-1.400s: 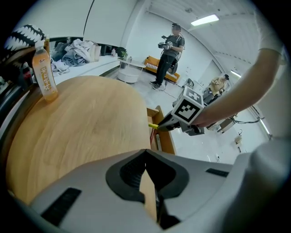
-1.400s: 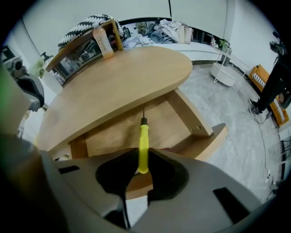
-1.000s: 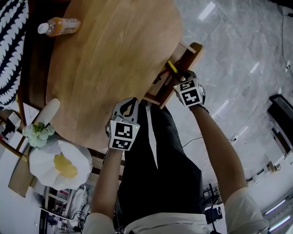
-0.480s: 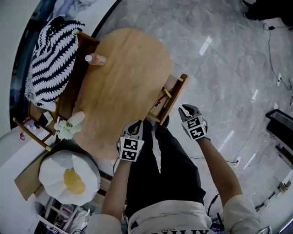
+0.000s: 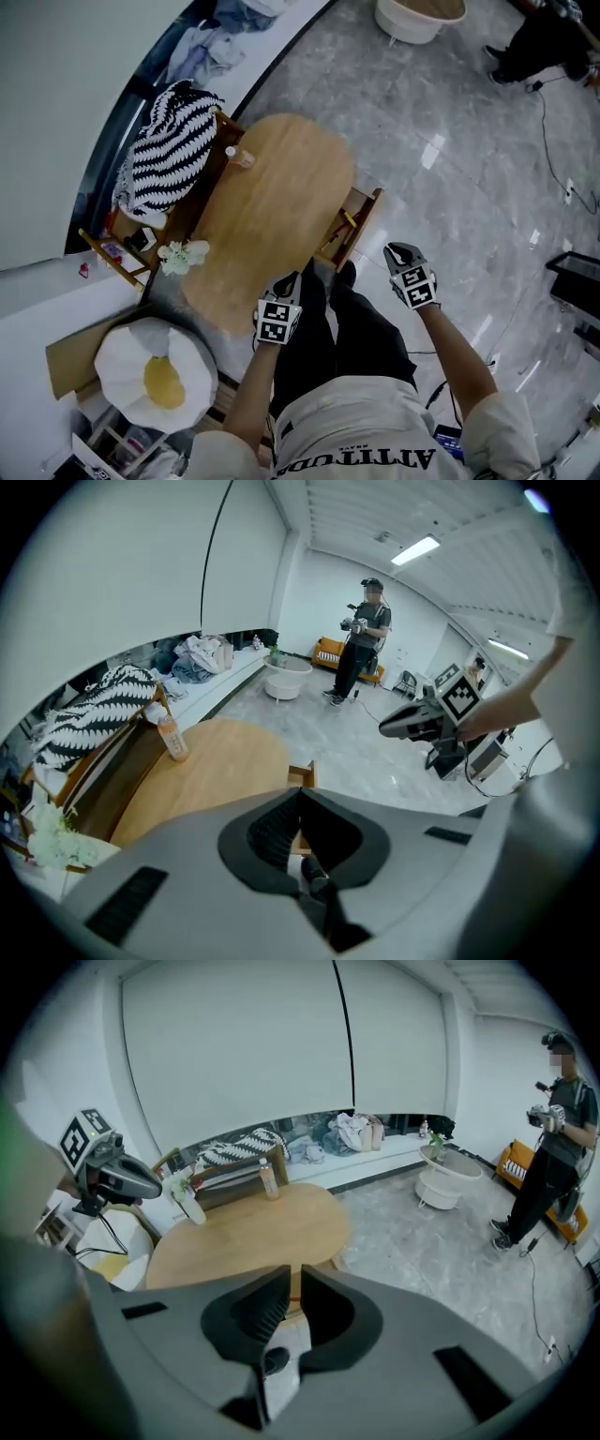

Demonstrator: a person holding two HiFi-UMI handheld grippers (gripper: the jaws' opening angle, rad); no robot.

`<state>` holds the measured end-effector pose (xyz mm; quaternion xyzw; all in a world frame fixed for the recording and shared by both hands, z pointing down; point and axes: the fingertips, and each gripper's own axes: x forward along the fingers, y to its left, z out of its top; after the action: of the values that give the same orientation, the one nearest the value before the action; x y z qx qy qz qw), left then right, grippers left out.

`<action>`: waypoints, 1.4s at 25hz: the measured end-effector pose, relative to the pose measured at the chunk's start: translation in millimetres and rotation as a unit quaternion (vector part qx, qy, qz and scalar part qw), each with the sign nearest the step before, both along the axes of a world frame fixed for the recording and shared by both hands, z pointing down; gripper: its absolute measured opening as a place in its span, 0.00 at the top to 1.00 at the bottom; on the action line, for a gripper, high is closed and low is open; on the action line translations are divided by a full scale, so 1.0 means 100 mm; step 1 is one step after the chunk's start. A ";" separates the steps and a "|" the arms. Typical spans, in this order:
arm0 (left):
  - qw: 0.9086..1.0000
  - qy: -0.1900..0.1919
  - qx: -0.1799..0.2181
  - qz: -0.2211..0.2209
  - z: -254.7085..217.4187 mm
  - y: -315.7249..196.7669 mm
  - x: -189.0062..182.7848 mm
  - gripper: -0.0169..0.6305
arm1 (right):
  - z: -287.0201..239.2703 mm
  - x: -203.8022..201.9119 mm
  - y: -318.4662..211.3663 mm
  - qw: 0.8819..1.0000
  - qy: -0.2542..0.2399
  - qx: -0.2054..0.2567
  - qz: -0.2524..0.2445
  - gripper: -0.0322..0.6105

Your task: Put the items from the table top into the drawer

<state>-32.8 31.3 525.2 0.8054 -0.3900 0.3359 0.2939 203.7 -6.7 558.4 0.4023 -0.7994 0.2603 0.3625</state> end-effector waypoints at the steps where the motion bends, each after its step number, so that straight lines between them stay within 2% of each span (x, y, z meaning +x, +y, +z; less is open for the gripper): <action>1: 1.000 0.000 0.004 -0.003 -0.10 0.09 -0.01 0.94 | -0.11 0.01 0.08 1.000 -0.003 0.004 -0.005 0.88; 8: 0.999 0.009 0.027 -0.026 -0.60 0.47 -0.10 0.94 | -0.78 0.02 0.39 0.999 -0.024 0.042 -0.016 0.91; 17: 0.995 0.022 0.090 -0.031 -1.36 0.85 -0.33 0.94 | -1.43 -0.26 0.83 0.994 -0.055 0.088 -0.026 0.92; 24: 0.990 0.048 0.128 -0.023 -1.69 1.31 -0.65 0.94 | -1.90 -0.44 1.31 0.988 -0.057 0.141 0.015 0.92; 35: 0.979 0.082 0.186 0.027 -2.37 1.88 -0.90 0.94 | -2.69 -0.45 2.36 0.973 -0.064 0.204 0.082 0.92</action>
<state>-122.8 219.6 288.7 0.8809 -0.3983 0.1987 0.1609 158.8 229.2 289.3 0.5145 -0.8215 0.1452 0.1985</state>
